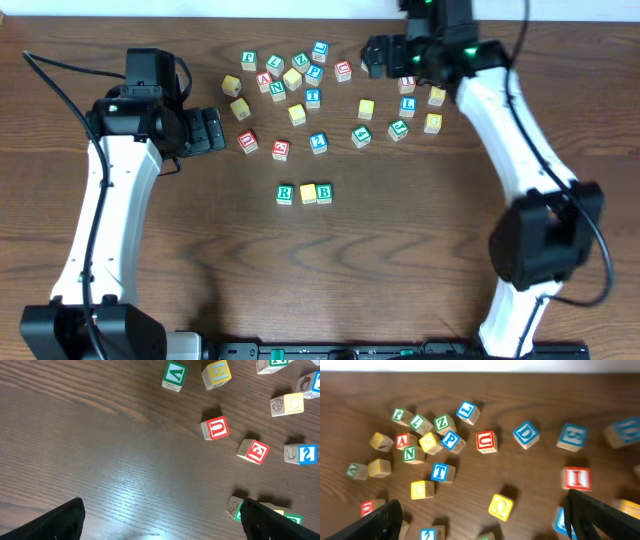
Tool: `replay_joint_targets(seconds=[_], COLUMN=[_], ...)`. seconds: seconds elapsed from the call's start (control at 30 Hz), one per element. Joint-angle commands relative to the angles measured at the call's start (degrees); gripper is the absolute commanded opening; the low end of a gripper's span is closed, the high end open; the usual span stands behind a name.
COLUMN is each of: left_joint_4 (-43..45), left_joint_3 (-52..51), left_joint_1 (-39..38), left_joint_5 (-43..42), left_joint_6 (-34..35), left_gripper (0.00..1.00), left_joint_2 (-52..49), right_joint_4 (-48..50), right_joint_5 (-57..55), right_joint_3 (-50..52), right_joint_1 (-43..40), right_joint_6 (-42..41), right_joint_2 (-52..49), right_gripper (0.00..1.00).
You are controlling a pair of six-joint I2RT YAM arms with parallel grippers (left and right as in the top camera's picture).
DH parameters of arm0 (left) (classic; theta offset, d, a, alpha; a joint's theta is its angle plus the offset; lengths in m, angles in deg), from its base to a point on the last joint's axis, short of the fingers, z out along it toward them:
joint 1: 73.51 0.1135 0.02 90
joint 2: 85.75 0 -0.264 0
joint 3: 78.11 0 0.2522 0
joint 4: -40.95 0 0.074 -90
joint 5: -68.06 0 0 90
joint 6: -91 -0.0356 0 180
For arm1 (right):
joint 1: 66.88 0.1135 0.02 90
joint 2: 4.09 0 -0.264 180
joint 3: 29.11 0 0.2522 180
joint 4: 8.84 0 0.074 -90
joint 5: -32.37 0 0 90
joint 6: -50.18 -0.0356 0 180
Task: Spell out ROBOT
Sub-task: 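Reach the right gripper into the pile and grasp a yellow O block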
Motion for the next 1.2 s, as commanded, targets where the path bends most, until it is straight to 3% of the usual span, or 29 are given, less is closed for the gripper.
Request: replay_joint_targets(seconds=[0.0, 0.1, 0.23, 0.47, 0.6, 0.87, 1.17], left_joint_4=[-0.1, -0.1, -0.1, -0.1, -0.1, -0.1, -0.1], left_joint_3=[1.0, 1.0, 1.0, 1.0, 1.0, 1.0, 1.0], left_joint_1=[0.1, 0.1, 0.1, 0.1, 0.1, 0.1, 0.1], left_joint_5=[0.5, 0.5, 0.5, 0.5, 0.5, 0.5, 0.5], left_joint_6=[-0.8, -0.8, -0.8, -0.8, -0.8, -0.8, -0.8], left_gripper=[0.98, 0.97, 0.97, 0.98, 0.98, 0.98, 0.98], left_joint_2=[0.3, 0.3, 0.3, 0.3, 0.3, 0.3, 0.3], right_joint_4=[3.0, 1.2, -3.4, -23.7, -23.9, -23.6, -23.5], right_joint_5=[4.9, -4.6, -12.3, -23.6, -24.8, -24.3, -23.0], right_joint_3=[-1.3, -1.4, -3.8, -25.0, -25.9, -25.9, -25.9], right_joint_1=[-0.1, 1.4, 4.3, 8.7, 9.0, 8.8, 8.8], right_joint_6=[-0.8, -7.4, -8.2, -12.8, -17.2, -17.1, -16.0], right_joint_2=[-3.3, -6.7, -9.2, -21.9, -24.9, -27.6, -29.3], right_gripper=[0.94, 0.88, 0.85, 0.7, 0.62, 0.56, 0.4])
